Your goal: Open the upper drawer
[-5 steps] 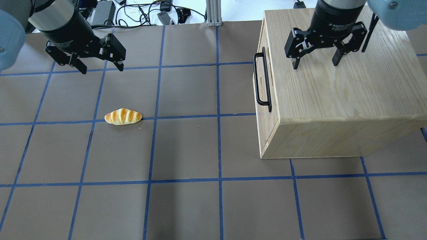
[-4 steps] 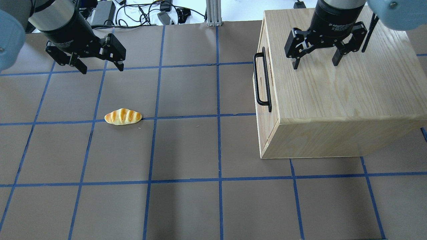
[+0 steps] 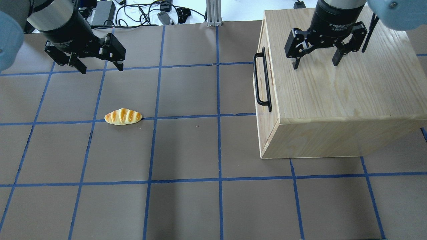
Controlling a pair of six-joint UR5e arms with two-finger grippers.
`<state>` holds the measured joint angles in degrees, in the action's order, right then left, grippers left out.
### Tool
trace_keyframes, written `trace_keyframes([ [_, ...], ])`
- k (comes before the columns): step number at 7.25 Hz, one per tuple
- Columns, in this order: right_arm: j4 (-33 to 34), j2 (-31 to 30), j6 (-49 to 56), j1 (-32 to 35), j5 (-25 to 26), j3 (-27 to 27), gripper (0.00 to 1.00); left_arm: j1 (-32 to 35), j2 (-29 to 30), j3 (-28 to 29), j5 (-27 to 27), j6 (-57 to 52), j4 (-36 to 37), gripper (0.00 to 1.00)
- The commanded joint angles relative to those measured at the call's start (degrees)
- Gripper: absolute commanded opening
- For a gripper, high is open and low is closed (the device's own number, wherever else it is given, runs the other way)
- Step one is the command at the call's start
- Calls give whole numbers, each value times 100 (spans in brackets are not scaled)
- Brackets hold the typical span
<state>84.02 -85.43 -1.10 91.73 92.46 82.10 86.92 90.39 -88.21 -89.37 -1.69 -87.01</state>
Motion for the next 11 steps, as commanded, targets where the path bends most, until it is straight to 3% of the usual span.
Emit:
trace_keyframes([
  [1, 0, 0, 5, 3, 0, -1, 100, 0, -13, 6, -19, 2, -17, 100],
  [11, 0, 0, 5, 3, 0, 0, 100, -17, 74, 24, 60, -7, -141, 100],
])
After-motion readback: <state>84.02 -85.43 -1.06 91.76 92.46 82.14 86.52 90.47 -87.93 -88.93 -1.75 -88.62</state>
